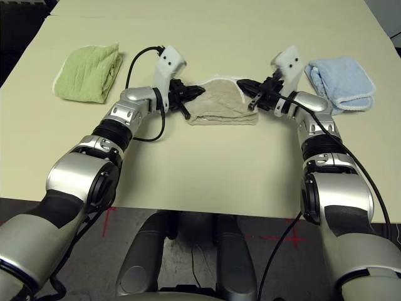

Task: Fold the towel and set it aside.

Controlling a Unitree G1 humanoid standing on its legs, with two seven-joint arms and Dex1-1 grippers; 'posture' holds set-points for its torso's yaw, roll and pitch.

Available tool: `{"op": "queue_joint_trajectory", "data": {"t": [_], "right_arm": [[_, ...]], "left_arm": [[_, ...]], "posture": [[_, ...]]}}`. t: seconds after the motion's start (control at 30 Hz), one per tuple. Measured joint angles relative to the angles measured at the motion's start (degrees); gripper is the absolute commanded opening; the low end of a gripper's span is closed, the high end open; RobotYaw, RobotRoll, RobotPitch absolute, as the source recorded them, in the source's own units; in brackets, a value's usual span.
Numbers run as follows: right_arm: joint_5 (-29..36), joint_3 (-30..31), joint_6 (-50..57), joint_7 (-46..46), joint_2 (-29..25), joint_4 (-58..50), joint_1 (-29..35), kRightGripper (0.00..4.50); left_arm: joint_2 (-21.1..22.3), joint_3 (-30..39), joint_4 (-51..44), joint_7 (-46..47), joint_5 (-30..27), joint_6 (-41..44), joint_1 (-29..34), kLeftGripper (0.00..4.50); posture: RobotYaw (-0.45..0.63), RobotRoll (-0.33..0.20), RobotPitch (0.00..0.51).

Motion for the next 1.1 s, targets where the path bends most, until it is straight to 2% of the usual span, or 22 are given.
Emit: {"op": "queue_joint_trajectory", "data": {"t": [0.13, 0.4, 0.5, 0.6, 0.8, 0.87, 0.97, 1.1], "right_arm": [[4.53, -1.73, 3.65, 5.87, -2.81, -5.45, 3.43, 0.0], [7.69, -2.46, 6.24, 15.59, -10.89, -12.09, 9.87, 0.0], [7.8, -2.11, 7.52, 18.12, -13.5, -13.8, 12.44, 0.0], [6.77, -1.13, 7.03, 19.81, -15.41, -14.08, 14.81, 0.71], [4.22, 0.64, -0.15, 20.8, -15.3, -12.14, 15.64, 2.78], [3.65, 0.77, -2.23, 20.85, -15.27, -9.85, 14.92, 3.45], [3.4, 0.81, -4.27, 21.08, -15.35, -6.12, 13.34, 4.47], [3.41, 0.78, -3.18, 21.37, -15.83, -2.47, 11.55, 4.47]], "left_arm": [[3.72, 0.36, -5.2, -4.04, -0.97, -0.7, 1.88, 0.04], [10.25, -0.57, -18.27, -6.98, -1.24, 0.66, 8.24, 0.04], [11.92, -0.76, -24.66, -8.08, -2.09, 3.52, 11.66, 0.61], [13.24, -1.1, -28.18, -8.74, -2.33, 5.52, 14.58, 1.66], [13.47, -2.33, -31.07, -10.85, -3.28, 3.15, 16.21, 3.91], [13.79, -2.8, -31.64, -12.63, -3.58, 1.27, 17.43, 4.5], [14.25, -2.98, -33.17, -15.69, -5.4, 1.15, 19.94, 4.5], [15.47, -2.84, -37.74, -19.75, -10.14, 4.85, 21.06, 4.5]], "posture": [[0.02, 0.0, 0.35], [0.02, 0.0, 0.343], [0.02, 0.0, 0.343], [0.02, 0.0, 0.346], [0.02, 0.0, 0.347], [0.02, 0.0, 0.347], [0.02, 0.0, 0.347], [0.02, 0.0, 0.348]]}}
